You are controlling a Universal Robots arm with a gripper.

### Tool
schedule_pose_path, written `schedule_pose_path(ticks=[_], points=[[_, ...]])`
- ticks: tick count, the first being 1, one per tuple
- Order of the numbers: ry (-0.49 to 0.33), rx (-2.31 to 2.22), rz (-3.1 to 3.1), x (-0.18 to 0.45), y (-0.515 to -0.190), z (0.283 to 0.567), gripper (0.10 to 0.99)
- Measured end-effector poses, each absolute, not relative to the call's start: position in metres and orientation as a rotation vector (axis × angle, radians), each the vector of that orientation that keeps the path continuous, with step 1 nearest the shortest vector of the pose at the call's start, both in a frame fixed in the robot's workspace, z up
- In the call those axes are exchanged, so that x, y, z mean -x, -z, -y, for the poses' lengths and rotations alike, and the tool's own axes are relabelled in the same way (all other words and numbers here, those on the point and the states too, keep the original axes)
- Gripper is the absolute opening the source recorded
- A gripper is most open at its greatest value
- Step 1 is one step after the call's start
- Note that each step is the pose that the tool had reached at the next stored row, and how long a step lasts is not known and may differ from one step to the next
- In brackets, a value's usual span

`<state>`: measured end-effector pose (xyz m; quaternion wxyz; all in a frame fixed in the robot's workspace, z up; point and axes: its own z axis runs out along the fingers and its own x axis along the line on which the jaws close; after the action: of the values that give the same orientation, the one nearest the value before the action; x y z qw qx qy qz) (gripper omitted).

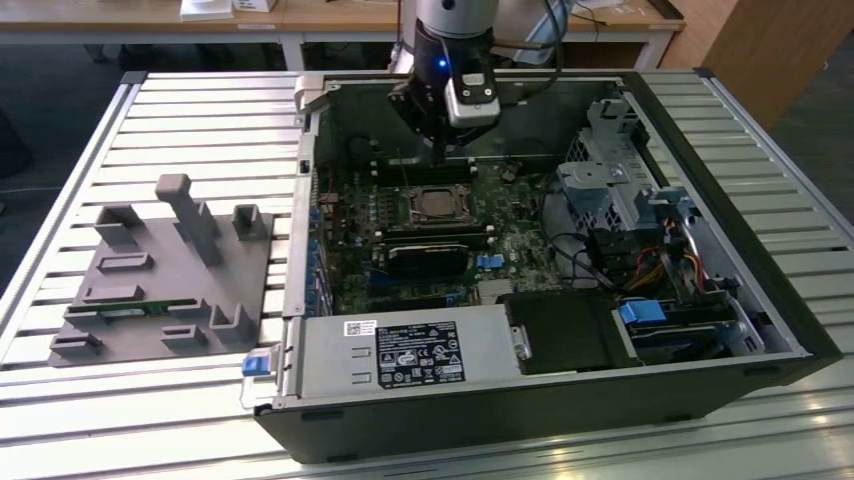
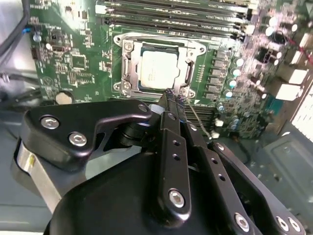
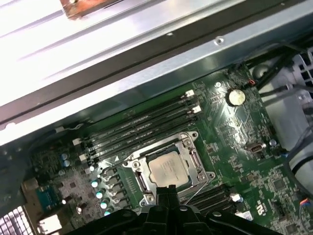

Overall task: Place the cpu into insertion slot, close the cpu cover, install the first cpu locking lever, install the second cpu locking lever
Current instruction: 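Install the first cpu locking lever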

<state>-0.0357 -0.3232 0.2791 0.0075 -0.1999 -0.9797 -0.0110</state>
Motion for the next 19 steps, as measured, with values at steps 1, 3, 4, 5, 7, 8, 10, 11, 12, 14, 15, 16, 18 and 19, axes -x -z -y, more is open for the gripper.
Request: schedule_pose_path(ticks=[1,3,4,5,7,8,10,11,12,14,15,16,18,19], points=[[0.034,0.605,3.067,0.0357,-0.2791,0.3232,0.106],[0.034,0.571,3.074,0.0357,-0.2791,0.3232,0.106],[0.034,0.554,3.077,0.0357,-0.2791,0.3232,0.106],[0.034,0.536,3.081,0.0357,-0.2791,0.3232,0.106],[0.034,0.496,3.087,0.0357,-0.2791,0.3232,0.106],[0.034,0.472,3.091,0.0357,-0.2791,0.3232,0.106],[0.034,0.42,3.099,0.0357,-0.2791,0.3232,0.106],[0.033,0.394,3.102,0.0357,-0.2791,0.3232,0.106],[0.033,0.366,3.105,0.0357,-0.279,0.3232,0.106],[0.033,0.312,3.111,0.0357,-0.279,0.3232,0.106],[0.033,0.283,3.114,0.0357,-0.279,0.3232,0.106],[0.032,0.257,3.116,0.0357,-0.279,0.3232,0.106],[0.032,0.205,3.12,0.0357,-0.279,0.3232,0.106],[0.032,0.181,3.121,0.0357,-0.279,0.3232,0.106]])
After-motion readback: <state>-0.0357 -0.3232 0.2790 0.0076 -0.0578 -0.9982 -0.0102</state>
